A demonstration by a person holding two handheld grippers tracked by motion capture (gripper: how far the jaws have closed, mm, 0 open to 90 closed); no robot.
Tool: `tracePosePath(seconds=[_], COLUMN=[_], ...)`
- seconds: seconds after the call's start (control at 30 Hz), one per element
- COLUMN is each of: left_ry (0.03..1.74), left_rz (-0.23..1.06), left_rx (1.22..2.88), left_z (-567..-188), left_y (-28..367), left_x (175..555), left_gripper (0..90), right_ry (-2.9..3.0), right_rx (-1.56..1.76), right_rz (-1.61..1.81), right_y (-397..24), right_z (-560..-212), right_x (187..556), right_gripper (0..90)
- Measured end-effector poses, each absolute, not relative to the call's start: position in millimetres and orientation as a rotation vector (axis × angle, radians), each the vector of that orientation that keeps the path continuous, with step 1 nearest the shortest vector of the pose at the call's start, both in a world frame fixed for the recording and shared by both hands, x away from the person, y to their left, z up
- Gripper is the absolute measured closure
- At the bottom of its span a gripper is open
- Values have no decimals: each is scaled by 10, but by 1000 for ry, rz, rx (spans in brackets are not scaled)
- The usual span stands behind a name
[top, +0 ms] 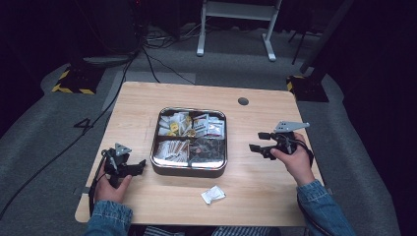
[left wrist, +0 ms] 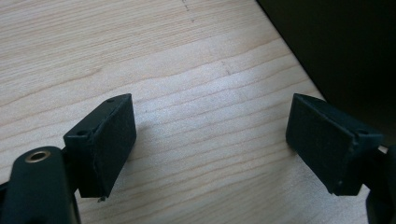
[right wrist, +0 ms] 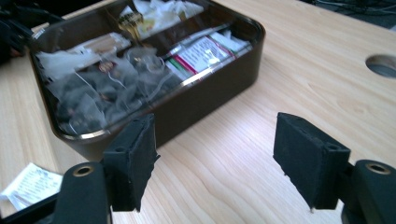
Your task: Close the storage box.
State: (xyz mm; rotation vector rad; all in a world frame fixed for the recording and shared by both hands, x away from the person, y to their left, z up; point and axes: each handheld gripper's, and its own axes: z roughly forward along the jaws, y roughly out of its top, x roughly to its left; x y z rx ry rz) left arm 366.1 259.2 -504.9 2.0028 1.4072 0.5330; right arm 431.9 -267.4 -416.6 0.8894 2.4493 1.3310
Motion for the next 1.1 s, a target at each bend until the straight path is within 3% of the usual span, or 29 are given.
tracePosePath(seconds=[0.93,1.1], left_ry=[1402,1402], left_rz=[534,534], left_rx=[2004,2004], left_z=[-5049,-5049], left_y=[2590,2590], left_x=[3669,3669], left_gripper=[162,162], right_ry=[2471,2444], right_rx=[1014,975], right_rz=[1099,1058], right_y=[-3152,-3133], right_z=[-4946,-5046], right_x=[4324,4351], right_gripper=[209,137])
